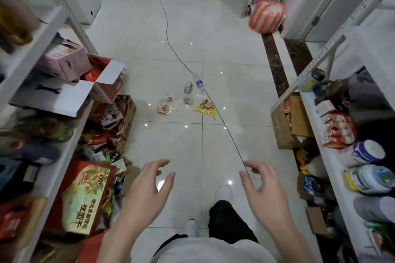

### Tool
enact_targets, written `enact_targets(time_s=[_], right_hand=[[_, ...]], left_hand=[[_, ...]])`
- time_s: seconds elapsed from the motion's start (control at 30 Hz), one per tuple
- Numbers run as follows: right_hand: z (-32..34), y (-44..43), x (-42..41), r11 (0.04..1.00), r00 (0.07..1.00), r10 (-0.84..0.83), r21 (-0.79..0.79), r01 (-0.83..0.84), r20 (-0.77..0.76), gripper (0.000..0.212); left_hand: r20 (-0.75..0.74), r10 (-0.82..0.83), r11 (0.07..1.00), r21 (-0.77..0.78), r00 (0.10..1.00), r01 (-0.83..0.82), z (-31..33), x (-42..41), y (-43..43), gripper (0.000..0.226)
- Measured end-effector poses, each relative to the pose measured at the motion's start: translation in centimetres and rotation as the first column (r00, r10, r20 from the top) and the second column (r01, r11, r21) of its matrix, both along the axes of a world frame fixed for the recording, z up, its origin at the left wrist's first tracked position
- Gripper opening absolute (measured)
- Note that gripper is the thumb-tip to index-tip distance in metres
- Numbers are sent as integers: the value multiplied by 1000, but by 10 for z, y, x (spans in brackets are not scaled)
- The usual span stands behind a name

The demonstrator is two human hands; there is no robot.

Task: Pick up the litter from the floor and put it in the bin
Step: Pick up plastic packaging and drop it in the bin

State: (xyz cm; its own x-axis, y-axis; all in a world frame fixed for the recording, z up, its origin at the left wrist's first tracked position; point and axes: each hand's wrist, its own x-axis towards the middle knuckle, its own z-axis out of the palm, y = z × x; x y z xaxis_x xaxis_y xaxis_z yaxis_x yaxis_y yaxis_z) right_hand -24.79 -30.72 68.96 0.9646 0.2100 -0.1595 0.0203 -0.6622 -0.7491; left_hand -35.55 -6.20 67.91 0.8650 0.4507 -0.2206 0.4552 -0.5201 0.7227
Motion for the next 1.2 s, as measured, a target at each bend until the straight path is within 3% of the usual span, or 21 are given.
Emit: enact_targets(time_s=[0.17, 0.4, 0.57, 0.77, 1.2], right_hand=[[-17, 22, 85, 998, 998, 63, -14, -63, 29, 19], [-23, 49, 239, 993, 989, 116, -39, -113, 87, 22], [-23, 86, 338, 977, 975, 185, -133, -168, 120, 26], [-32, 155, 413, 959, 967, 245, -166, -231, 68, 28], [-83, 343, 506, 927, 952, 297, -218, -306, -72, 29]], left_hand=[[-50, 27, 1000, 14, 998, -26, -13, 71, 19, 39], [-103, -45, 996, 70, 994, 52, -4, 230, 37, 42], [-106, -69, 986, 144, 992, 84, 14, 323, 55, 43], [-148, -2, 995, 103, 989, 18, 0, 367, 112, 43], [-438, 21, 999, 54, 899, 3, -75, 437, 320, 53]])
